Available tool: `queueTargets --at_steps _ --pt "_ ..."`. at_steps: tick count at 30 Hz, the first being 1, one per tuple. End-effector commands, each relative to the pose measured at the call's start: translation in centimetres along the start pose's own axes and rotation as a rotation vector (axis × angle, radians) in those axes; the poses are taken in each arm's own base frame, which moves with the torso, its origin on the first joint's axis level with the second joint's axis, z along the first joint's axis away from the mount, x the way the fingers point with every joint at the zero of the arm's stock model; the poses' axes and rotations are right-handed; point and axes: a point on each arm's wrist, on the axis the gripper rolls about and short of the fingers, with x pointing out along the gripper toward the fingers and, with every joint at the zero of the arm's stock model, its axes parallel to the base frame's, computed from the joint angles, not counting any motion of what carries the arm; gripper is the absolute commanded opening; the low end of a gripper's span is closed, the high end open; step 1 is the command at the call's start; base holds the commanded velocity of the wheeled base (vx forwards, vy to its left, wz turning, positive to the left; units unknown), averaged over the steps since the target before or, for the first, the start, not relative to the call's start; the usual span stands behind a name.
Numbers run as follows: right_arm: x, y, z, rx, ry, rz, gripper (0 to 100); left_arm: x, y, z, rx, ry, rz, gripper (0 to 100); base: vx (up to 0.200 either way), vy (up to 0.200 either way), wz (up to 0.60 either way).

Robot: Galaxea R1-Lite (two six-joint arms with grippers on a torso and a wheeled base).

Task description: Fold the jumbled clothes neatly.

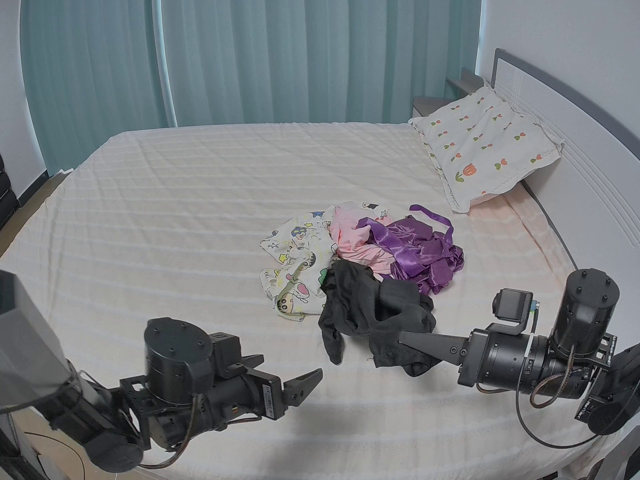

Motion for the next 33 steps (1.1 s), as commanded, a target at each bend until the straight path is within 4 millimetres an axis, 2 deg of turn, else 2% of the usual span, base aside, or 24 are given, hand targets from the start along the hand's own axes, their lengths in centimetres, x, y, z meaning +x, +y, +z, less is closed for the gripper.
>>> queueTargets --at_steps 1,5,10,16,26,33 --pt "-1.7 2.2 0.6 -0.031 -0.032 0.1 0 3.9 0.3 -2.7 0.014 0.047 0.06 100 0.0 0.0 0.0" --pt "-2.2 3.0 0.5 -0.04 -0.022 0.145 0 5.3 0.4 -3.2 0.018 0.025 0.074 100 0.0 0.0 0.0" --pt "-2.8 3.9 1.4 -0.061 -0.064 0.183 0 6.8 0.5 -3.6 0.023 0.022 0.096 100 0.0 0.0 0.0" --pt "-2.9 3.9 1.4 -0.062 -0.065 0.183 0 8.7 1.1 -4.1 0.056 0.034 0.114 100 0.0 0.0 0.0" --pt "-2.7 3.7 1.5 -0.06 -0.064 0.176 0 12.1 4.6 -3.9 0.075 0.025 0.195 100 0.0 0.0 0.0" --pt "-1.9 3.2 1.1 -0.051 -0.041 0.155 0 16.9 7.4 -4.0 0.073 -0.022 0.23 100 0.0 0.0 0.0"
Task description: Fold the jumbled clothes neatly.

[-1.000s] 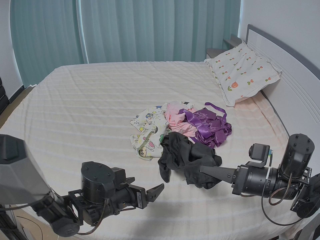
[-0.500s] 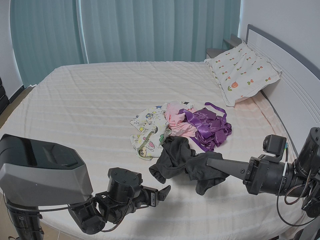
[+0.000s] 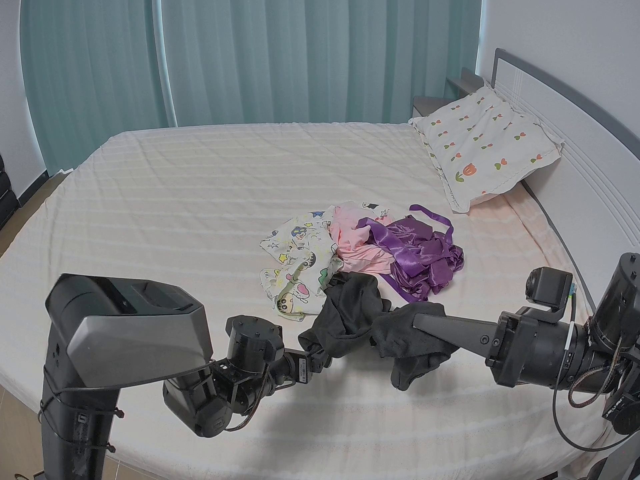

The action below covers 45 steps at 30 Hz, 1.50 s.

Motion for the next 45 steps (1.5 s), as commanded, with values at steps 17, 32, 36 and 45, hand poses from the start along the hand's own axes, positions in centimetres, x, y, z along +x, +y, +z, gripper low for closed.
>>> queueTargets --at_steps 17,32,36,45 --pt "1.1 -1.5 -0.2 0.015 0.022 -0.041 0 6.6 1.3 -1.0 -0.018 0.023 -0.08 0 0.0 0.0 0.0" --pt "3.9 -3.7 2.2 0.004 -0.056 -0.091 0 -6.3 -2.3 7.2 -0.24 -0.18 -0.168 0 0.0 0.0 0.0" --pt "2.9 -2.3 6.1 -0.065 -0.232 -0.054 0 -10.3 -3.4 10.6 -0.317 -0.33 -0.174 0 0.0 0.0 0.0" --pt "0.2 -2.7 7.5 -0.092 -0.336 -0.081 0 -14.4 -2.7 11.5 -0.357 -0.398 -0.159 0 0.0 0.0 0.0"
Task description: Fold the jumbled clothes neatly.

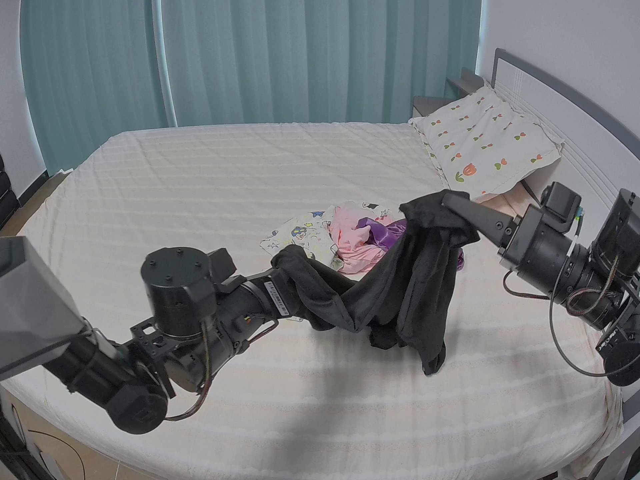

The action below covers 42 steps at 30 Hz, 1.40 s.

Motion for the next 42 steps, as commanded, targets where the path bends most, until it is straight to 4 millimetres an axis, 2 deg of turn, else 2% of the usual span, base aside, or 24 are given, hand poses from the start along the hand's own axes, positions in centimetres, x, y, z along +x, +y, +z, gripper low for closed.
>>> queueTargets --at_steps 1,5,11,17,23,34,42 --pt "-1.2 -1.7 -0.3 0.01 0.002 -0.067 0 -3.1 -0.5 1.6 -0.044 -0.054 -0.026 0 0.0 0.0 0.0" --pt "-1.2 -3.6 -2.6 0.037 0.063 -0.132 0 -3.1 -0.1 0.6 -0.092 -0.073 -0.035 0 0.0 0.0 0.0" --pt "-2.7 -4.1 -4.0 0.065 0.054 -0.127 0 -3.6 1.4 -1.8 -0.087 0.004 0.021 0 0.0 0.0 0.0" --pt "-4.2 -4.9 -4.4 0.102 0.038 -0.165 0 -3.9 1.7 -2.2 -0.125 0.006 0.02 0 0.0 0.0 0.0" --pt "-4.1 -5.5 -4.9 0.137 0.057 -0.192 0 -3.2 2.3 -3.6 -0.121 0.047 0.057 0 0.0 0.0 0.0" --pt "-4.2 -5.5 -5.1 0.139 0.064 -0.193 0 -3.5 2.2 -3.2 -0.152 0.031 0.053 0 -0.164 0.0 0.0" --pt "-4.2 -5.3 -5.1 0.132 0.048 -0.205 0 -3.9 1.7 -2.2 -0.162 -0.029 0.064 0 0.0 0.0 0.0"
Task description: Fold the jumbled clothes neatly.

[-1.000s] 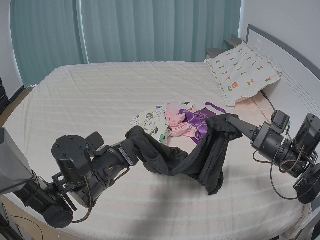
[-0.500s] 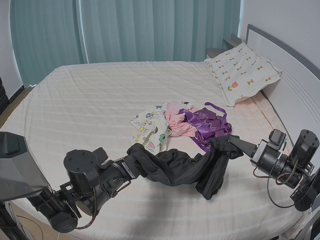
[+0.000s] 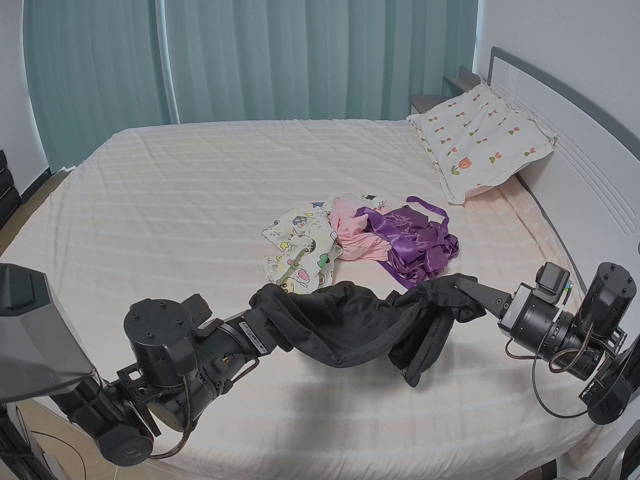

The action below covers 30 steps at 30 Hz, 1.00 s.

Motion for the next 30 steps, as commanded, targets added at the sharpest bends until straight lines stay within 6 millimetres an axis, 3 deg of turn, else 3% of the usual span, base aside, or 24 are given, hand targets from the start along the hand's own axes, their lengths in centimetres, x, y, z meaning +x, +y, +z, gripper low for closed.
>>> queueTargets --at_steps 1,4,30 --pt "0.1 0.3 0.0 -0.007 -0.015 0.01 0 -0.5 -0.5 0.8 -0.008 -0.047 -0.001 0 0.0 0.0 0.0" --pt "-0.1 0.7 0.0 -0.008 -0.015 0.024 0 -0.6 -0.6 1.0 -0.01 -0.078 0.019 0 0.0 0.0 0.0" --pt "-0.8 1.8 0.6 -0.025 -0.045 0.066 0 -1.3 -1.4 2.1 -0.027 -0.112 -0.013 0 0.0 0.2 0.0"
